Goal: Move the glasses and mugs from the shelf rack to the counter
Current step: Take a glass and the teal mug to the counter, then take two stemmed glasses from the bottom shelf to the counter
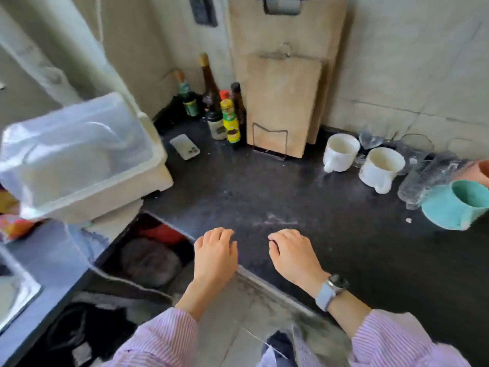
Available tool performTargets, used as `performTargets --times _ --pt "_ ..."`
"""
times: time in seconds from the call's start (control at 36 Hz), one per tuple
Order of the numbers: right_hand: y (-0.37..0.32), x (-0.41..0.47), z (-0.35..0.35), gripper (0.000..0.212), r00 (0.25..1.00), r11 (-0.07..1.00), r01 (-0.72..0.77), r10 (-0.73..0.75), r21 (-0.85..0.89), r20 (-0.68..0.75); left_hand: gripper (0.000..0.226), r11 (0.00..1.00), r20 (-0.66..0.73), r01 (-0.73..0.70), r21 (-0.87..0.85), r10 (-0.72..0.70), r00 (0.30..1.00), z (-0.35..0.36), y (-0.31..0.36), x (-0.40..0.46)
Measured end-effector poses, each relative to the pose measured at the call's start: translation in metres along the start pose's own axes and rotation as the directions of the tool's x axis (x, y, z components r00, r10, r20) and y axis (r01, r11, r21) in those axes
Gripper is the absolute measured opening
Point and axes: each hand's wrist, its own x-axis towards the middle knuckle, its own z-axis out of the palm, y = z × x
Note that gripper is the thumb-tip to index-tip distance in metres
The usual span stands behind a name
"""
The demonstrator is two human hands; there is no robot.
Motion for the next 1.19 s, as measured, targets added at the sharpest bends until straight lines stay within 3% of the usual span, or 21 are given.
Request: performTargets --times 0.14,0.25,0.36,0.47,0.64,0.75,0.83,0.94,1.19 --pt "-0.122 -0.043 0.059 0.034 0.956 0.966 0.258 -0.254 -0.003 0.147 0.034 0.957 -0.087 0.289 -0.029 -0.291 0.953 -0.036 -0.105 -0.13" --pt "-0.215 -0.098 0.109 0.033 0.865 0.898 0.439 -0.43 0.026 0.259 0.033 0.843 -0.145 0.531 -0.083 -0.538 0.831 -0.056 -0.178 -0.252" --pt "-0.297 -0.156 0.154 0.032 0.689 0.765 0.637 -0.621 0.097 0.373 0.032 0.649 -0.219 0.749 -0.134 -0.757 0.616 -0.069 -0.233 -0.374" --pt "-0.37 -0.213 0.191 0.033 0.482 0.6 0.789 -0.738 0.132 0.472 0.031 0.428 -0.224 0.878 -0.213 -0.896 0.383 -0.065 -0.264 -0.48" --pt "-0.455 -0.285 0.25 0.031 0.194 0.374 0.904 -0.79 0.207 0.582 0.031 0.112 -0.143 0.94 -0.321 -0.987 0.068 -0.037 -0.286 -0.595" --pt "-0.509 -0.318 0.289 0.031 0.042 0.257 0.929 -0.787 0.265 0.616 0.032 -0.031 -0.111 0.934 -0.357 -0.991 -0.076 -0.035 -0.313 -0.638" --pt "-0.556 -0.331 0.318 0.032 -0.041 0.198 0.927 -0.791 0.319 0.61 0.033 -0.077 -0.124 0.929 -0.363 -0.984 -0.13 -0.045 -0.351 -0.657" --pt "-0.631 -0.333 0.353 0.031 -0.11 0.136 0.926 -0.795 0.351 0.597 0.036 -0.083 -0.162 0.931 -0.356 -0.975 -0.149 -0.074 -0.423 -0.672" --pt "-0.799 -0.319 0.397 0.029 -0.117 0.105 0.928 -0.831 0.359 0.544 0.03 -0.005 -0.259 0.924 -0.381 -0.959 -0.112 -0.164 -0.581 -0.679"
